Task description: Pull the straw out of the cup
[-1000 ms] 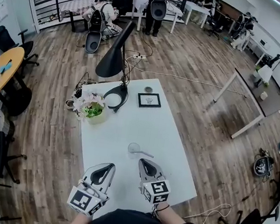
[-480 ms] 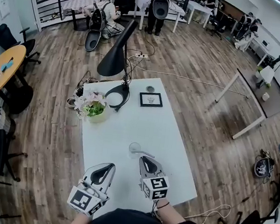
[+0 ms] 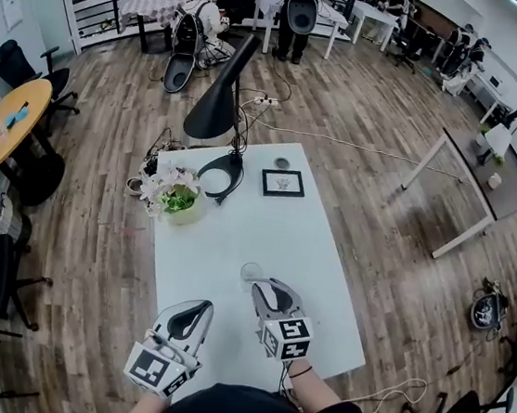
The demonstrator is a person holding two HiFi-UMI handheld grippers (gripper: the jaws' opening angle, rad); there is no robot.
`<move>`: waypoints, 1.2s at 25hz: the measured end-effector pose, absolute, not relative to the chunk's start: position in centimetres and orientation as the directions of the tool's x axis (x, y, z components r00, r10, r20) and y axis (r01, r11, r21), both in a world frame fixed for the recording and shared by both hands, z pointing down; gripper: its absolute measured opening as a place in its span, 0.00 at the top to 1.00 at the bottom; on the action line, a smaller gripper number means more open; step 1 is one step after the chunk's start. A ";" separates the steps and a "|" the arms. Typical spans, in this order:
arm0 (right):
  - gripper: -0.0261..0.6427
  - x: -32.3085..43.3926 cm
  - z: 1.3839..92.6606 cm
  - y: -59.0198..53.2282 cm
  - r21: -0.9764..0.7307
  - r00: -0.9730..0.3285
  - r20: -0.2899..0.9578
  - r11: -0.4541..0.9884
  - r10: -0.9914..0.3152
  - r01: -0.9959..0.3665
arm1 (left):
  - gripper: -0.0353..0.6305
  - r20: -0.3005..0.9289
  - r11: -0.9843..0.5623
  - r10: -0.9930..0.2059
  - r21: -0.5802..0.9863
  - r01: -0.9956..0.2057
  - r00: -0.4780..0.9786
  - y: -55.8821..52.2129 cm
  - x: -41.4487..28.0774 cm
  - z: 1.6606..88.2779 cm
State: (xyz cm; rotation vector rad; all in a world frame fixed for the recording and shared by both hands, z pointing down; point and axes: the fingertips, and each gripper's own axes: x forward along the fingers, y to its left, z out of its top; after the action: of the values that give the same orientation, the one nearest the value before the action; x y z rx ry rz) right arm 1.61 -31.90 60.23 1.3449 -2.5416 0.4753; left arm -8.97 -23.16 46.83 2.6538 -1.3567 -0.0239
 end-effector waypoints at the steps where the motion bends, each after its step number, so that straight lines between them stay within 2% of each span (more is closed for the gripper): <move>1: 0.73 1.6 60.2 -32.0 -0.177 -0.554 0.342 0.527 -0.759 -0.831 | 0.93 0.060 -0.575 -0.807 0.150 -0.804 0.588 -23.2 -8.9 46.8; 15: 0.74 1.2 60.7 -33.6 -0.147 -0.546 0.338 0.530 -0.767 -0.835 | 0.93 0.068 -0.571 -0.808 0.150 -0.807 0.585 -23.0 -9.2 47.2; 20: 0.87 1.1 60.7 -33.6 -0.133 -0.546 0.334 0.535 -0.768 -0.835 | 0.93 0.070 -0.565 -0.812 0.153 -0.811 0.579 -23.0 -9.5 47.2; 30: 0.89 1.1 60.3 -33.5 -0.116 -0.557 0.327 0.552 -0.764 -0.826 | 0.93 0.070 -0.563 -0.813 0.154 -0.812 0.577 -23.0 -9.6 47.2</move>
State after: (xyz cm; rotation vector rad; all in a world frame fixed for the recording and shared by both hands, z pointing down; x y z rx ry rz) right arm 1.10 -33.48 60.30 1.3308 -2.5503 0.3776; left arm -9.56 -22.99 47.23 2.6369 -1.3712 -0.0127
